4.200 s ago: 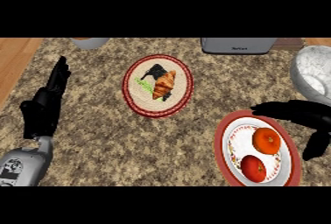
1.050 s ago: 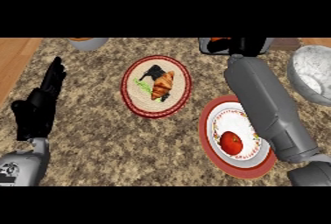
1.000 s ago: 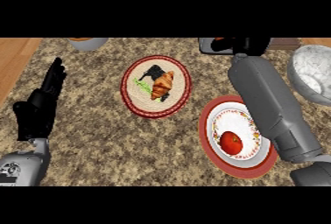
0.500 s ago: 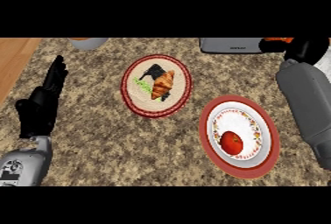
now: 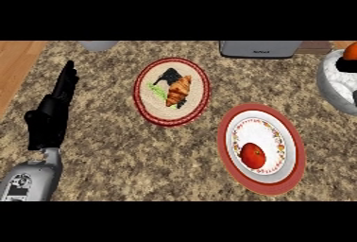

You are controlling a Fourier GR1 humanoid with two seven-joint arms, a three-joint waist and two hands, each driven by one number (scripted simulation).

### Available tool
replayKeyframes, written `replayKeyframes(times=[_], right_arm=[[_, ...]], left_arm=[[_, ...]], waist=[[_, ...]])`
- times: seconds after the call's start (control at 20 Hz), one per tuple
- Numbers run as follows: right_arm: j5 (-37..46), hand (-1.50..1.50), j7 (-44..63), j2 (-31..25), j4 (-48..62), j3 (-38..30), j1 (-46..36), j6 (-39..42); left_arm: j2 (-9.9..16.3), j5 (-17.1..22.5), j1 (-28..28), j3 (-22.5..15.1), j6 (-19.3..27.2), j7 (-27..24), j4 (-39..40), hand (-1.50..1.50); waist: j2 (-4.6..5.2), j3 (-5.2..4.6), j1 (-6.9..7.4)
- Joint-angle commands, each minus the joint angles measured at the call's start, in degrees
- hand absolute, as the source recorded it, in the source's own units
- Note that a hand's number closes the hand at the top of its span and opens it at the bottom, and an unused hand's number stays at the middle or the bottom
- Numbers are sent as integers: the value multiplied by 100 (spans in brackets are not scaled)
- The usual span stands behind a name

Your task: Pick the squash from the plate and place it in the bowl

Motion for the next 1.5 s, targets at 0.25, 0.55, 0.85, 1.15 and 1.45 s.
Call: replayKeyframes(times=[0.25,0.55,0.85,1.15,1.45], right_arm=[[125,150,-565,-671,1290,-286,151,-412],[-856,-150,-1229,-718,1324,-1109,348,330],[-1683,-150,-2556,-619,991,-1791,529,887],[-2298,-150,-3720,-578,845,-2413,767,780],[-2951,-150,-4338,-850,931,-3017,1005,1374]], left_arm=[[104,143,-181,164,-242,-133,171,0],[-117,-83,-104,-115,-64,-35,-62,0],[-66,4,-110,40,-130,-212,256,0],[-91,-14,-148,35,-112,-135,160,0],[-10,76,-22,159,-255,-225,262,0]], waist=[[66,15,121],[83,43,160],[112,54,107],[89,46,134],[11,19,7]])
